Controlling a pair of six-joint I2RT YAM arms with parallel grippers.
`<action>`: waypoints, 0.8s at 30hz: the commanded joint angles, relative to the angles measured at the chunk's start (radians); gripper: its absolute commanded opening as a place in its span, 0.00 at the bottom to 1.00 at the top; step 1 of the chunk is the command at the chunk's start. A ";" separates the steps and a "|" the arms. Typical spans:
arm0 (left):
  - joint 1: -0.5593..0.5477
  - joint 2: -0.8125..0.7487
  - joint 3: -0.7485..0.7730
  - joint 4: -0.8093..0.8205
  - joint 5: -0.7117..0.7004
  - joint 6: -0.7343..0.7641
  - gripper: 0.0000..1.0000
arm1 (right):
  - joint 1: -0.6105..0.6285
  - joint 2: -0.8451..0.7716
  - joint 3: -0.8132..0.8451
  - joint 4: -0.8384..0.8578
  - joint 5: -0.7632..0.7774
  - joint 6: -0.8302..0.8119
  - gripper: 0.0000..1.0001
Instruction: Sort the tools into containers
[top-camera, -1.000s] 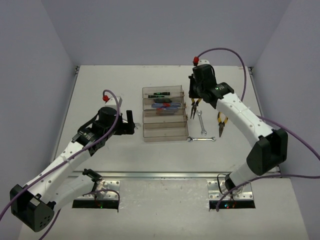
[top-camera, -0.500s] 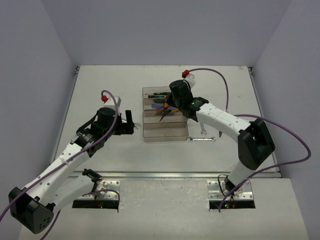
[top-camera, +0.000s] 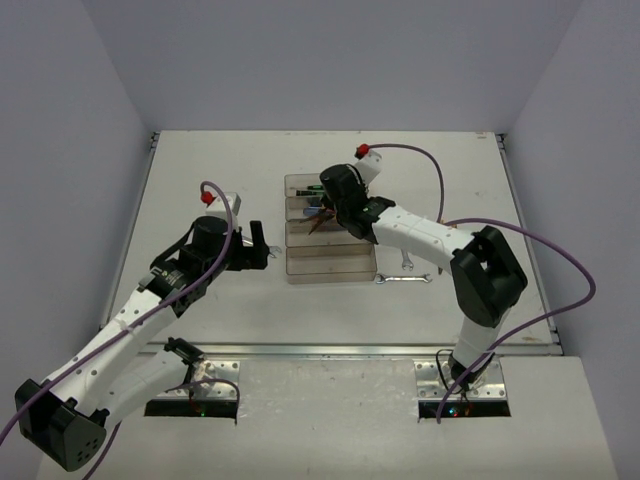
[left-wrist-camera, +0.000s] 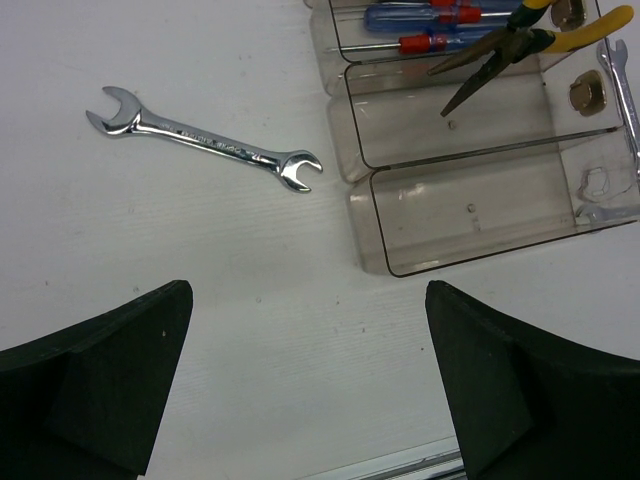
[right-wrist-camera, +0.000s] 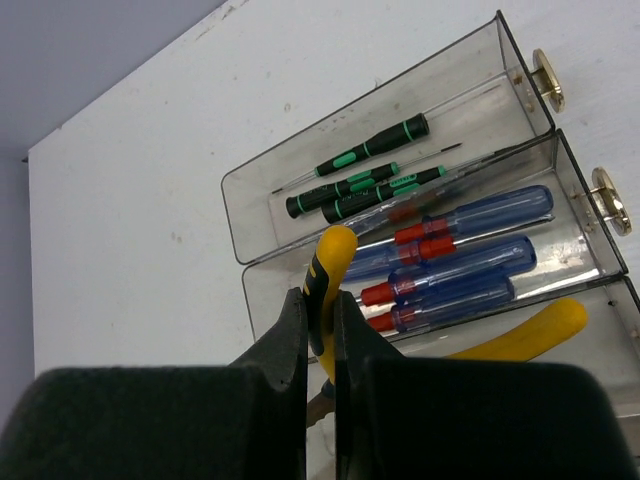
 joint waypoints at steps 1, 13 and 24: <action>-0.005 -0.016 -0.005 0.051 0.017 0.010 1.00 | 0.005 -0.037 -0.046 0.102 0.092 0.065 0.00; -0.004 -0.020 -0.008 0.052 0.017 0.011 1.00 | 0.005 -0.081 -0.151 0.143 0.030 0.064 0.53; -0.003 -0.030 -0.011 0.037 -0.041 -0.007 1.00 | -0.223 -0.366 -0.232 -0.197 -0.171 -0.145 0.73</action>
